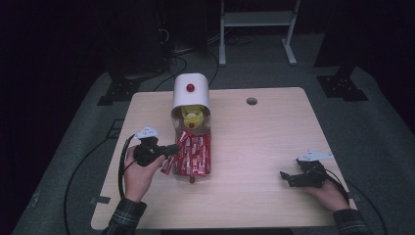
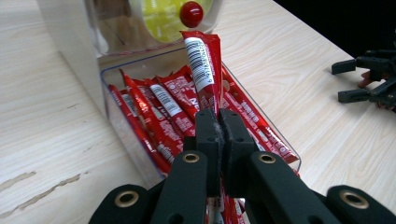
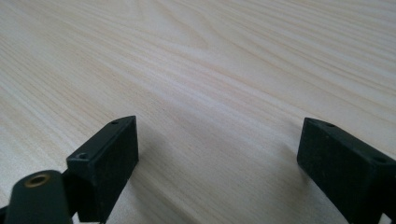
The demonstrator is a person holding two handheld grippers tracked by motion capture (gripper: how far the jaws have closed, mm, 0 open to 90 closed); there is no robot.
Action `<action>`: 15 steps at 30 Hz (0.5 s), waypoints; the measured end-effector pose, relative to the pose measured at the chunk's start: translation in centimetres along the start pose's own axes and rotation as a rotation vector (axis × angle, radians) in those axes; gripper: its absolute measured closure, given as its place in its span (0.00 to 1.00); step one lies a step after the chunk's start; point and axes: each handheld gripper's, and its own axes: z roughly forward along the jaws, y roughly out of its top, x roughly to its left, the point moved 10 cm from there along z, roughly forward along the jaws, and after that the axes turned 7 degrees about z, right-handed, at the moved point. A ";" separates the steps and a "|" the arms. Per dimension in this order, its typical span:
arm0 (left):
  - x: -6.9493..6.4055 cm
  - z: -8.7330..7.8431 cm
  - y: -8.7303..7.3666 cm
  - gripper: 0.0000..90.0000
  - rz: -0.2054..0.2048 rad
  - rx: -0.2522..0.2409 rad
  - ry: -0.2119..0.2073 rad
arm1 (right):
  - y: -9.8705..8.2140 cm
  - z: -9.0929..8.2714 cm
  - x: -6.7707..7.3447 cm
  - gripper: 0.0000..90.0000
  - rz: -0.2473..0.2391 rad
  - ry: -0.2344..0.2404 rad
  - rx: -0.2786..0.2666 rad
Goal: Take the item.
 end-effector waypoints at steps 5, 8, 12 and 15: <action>0.6 -0.8 -0.3 0.97 -0.005 0.000 0.016 | 0.0 0.0 0.0 0.13 -0.001 0.000 -0.001; 1.2 -1.3 -0.5 0.97 -0.015 -0.005 0.029 | 0.0 0.0 0.0 0.13 0.000 0.000 0.000; 1.9 -1.9 -0.8 0.97 -0.024 -0.007 0.041 | 0.0 0.0 0.0 0.13 0.000 0.000 0.000; 2.2 -2.2 -0.9 0.97 -0.026 -0.008 0.050 | 0.0 0.0 0.0 0.13 0.000 0.000 0.000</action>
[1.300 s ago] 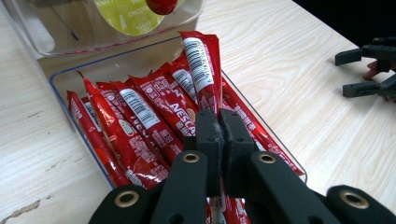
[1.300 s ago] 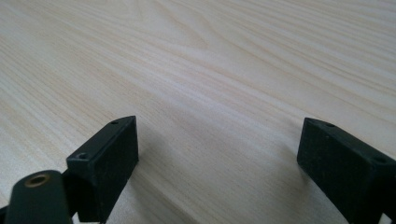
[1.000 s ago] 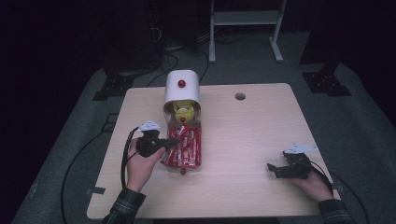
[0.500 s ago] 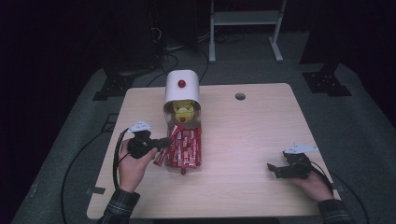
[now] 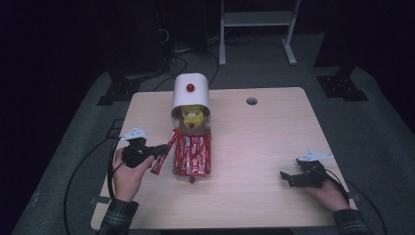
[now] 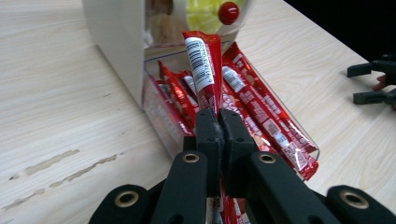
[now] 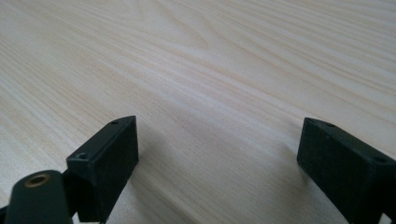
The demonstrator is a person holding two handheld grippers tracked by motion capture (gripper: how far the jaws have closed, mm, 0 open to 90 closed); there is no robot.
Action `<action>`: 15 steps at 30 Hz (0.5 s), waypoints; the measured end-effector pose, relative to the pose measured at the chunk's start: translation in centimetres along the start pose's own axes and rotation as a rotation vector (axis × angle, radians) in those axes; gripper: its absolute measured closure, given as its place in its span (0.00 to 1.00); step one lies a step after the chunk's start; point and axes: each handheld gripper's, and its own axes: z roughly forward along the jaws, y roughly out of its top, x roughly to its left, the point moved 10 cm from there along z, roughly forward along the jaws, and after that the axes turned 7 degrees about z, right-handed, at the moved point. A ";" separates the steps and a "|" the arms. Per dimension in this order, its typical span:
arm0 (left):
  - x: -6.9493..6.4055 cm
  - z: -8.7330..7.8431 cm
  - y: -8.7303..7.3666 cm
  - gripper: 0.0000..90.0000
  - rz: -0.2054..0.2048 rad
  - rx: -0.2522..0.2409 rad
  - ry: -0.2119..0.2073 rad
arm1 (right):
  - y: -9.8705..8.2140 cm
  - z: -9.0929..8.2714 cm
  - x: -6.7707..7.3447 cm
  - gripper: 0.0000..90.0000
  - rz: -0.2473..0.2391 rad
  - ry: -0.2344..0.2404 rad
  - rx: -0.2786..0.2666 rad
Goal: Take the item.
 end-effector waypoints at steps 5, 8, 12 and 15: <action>1.1 -0.6 -0.2 0.97 -0.019 -0.008 0.019 | 0.0 0.0 0.0 0.13 0.000 0.000 0.000; 1.6 -0.9 -0.4 0.97 -0.029 -0.007 0.030 | 0.0 0.0 0.0 0.13 0.000 0.000 0.000; 2.6 -1.2 -0.8 0.97 -0.040 -0.005 0.050 | 0.0 0.0 0.0 0.13 -0.001 0.000 0.000; 2.9 -1.3 -0.9 0.97 -0.046 -0.003 0.055 | 0.0 0.0 0.0 0.13 0.000 0.000 0.000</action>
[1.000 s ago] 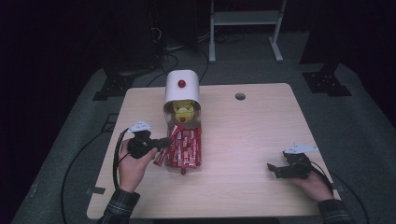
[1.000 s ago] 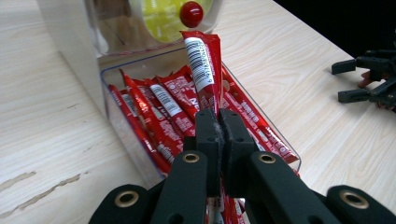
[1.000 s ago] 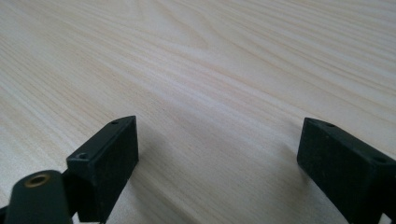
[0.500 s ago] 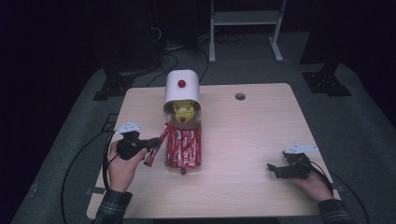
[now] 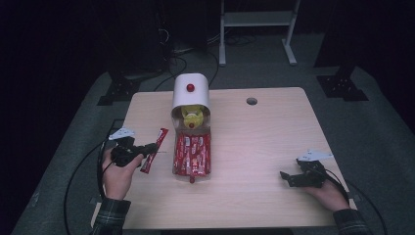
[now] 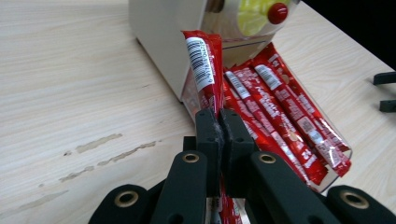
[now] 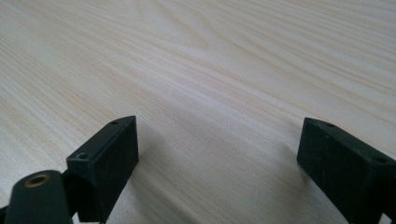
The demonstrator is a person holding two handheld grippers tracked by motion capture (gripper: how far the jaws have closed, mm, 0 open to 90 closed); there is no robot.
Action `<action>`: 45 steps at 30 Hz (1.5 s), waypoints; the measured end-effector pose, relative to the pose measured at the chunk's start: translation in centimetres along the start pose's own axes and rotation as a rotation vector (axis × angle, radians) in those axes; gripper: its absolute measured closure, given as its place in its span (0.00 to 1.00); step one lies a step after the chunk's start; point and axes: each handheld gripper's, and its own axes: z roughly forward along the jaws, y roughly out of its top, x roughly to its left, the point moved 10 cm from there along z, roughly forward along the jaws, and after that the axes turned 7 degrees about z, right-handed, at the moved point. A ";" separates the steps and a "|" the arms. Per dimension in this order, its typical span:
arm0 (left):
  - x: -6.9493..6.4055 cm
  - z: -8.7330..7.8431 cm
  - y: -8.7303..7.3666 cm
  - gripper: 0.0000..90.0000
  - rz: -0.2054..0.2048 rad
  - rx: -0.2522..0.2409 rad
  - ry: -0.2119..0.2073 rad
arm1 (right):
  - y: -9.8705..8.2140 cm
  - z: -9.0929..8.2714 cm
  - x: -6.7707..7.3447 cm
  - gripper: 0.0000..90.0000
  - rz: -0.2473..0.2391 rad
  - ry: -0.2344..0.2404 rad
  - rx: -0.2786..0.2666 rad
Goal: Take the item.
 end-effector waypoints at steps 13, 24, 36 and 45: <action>2.0 0.3 -1.3 0.97 -0.031 0.033 0.044 | 0.0 0.0 0.0 0.13 0.000 0.000 0.000; 2.9 1.1 -2.3 0.97 -0.050 0.062 0.064 | 0.0 0.0 0.0 0.13 0.000 0.000 0.000; 3.4 2.1 -3.4 0.97 -0.055 0.106 0.070 | 0.0 0.0 0.0 0.13 0.000 0.000 0.000; 3.5 3.0 -4.1 0.97 -0.055 0.146 0.071 | 0.0 0.0 0.0 0.13 0.000 0.000 0.000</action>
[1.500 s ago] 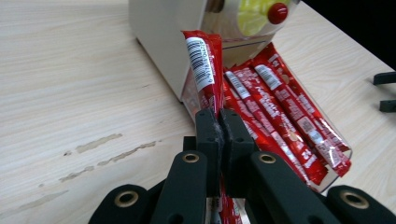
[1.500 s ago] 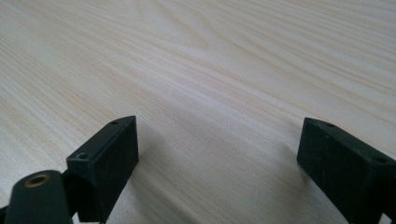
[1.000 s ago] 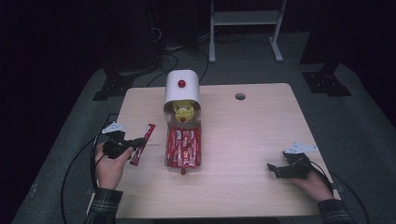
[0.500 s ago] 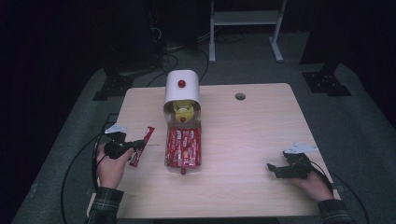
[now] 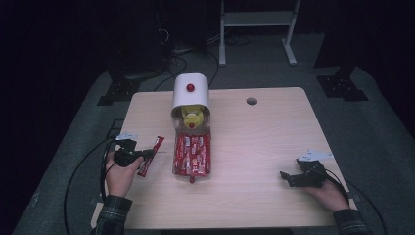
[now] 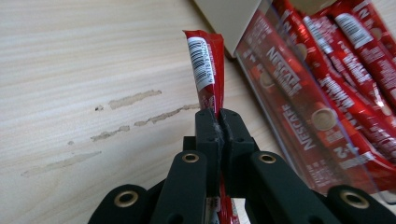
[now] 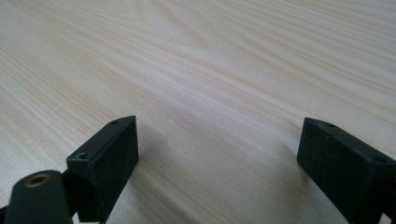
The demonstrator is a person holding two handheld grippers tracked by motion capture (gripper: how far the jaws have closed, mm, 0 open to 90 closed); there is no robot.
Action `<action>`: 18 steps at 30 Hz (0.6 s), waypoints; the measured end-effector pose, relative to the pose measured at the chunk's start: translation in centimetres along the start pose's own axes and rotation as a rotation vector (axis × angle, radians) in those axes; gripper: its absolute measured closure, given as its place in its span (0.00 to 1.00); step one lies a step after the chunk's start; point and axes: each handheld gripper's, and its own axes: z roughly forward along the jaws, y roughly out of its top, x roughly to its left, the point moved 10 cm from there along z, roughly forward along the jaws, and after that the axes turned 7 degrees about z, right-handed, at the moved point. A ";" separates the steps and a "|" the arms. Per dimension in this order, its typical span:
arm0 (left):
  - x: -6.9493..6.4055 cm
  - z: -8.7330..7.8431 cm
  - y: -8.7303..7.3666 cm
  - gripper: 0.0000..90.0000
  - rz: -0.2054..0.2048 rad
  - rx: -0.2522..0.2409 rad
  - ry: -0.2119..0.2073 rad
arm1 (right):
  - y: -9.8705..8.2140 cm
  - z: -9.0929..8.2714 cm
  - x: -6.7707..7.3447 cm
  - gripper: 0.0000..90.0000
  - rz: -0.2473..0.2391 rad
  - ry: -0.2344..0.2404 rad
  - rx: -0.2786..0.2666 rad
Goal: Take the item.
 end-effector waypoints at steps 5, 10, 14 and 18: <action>0.2 0.5 -0.2 0.97 -0.003 0.013 0.001 | 0.0 0.0 0.0 0.13 0.000 0.000 0.000; 0.3 1.1 -0.5 0.97 -0.002 0.035 0.003 | 0.0 0.0 0.0 0.13 0.000 0.000 0.000; 0.3 1.8 -0.7 0.97 0.000 0.050 0.002 | 0.0 0.0 0.0 0.13 0.000 0.000 0.000; 0.4 2.5 -0.9 0.97 -0.001 0.067 0.003 | 0.0 0.0 0.0 0.13 0.000 0.000 0.000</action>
